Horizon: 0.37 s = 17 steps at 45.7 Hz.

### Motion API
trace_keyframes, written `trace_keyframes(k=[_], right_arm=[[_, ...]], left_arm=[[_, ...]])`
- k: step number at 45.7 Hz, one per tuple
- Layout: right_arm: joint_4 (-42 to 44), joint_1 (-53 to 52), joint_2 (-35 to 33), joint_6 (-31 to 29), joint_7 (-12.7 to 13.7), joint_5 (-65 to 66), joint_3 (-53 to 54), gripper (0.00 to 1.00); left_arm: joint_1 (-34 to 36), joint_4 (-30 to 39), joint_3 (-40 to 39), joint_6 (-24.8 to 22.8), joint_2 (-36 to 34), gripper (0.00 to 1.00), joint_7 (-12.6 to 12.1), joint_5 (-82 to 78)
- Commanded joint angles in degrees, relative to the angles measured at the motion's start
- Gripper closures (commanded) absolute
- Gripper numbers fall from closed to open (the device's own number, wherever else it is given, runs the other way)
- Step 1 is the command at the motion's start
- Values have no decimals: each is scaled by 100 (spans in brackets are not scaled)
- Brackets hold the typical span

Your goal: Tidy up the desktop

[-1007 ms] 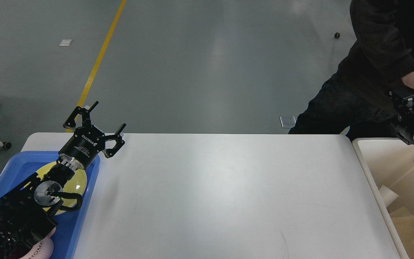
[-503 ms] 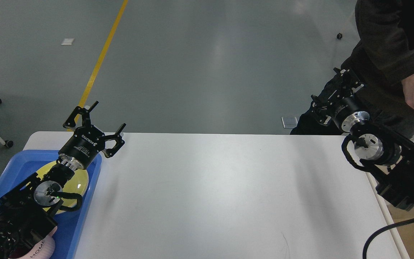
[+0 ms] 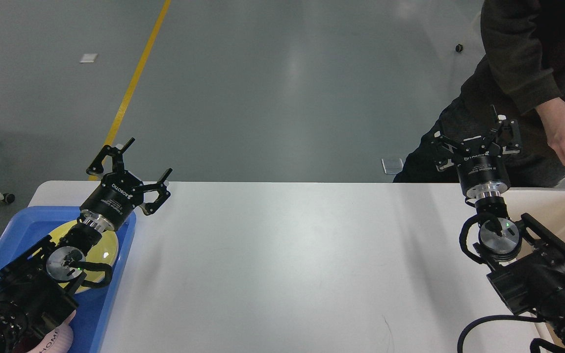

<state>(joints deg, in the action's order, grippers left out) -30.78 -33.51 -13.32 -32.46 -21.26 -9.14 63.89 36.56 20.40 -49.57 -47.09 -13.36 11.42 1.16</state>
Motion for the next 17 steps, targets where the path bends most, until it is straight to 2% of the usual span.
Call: trace_keyframes(k=[1, 17], right_arm=[[353, 3, 5, -269, -1, -9, 0, 0], [468, 20, 84, -296, -1, -44, 0, 0]], left_arm=[[0, 0, 0, -2, 0, 0, 1, -1], [0, 0, 0, 6, 0, 0, 9, -1]])
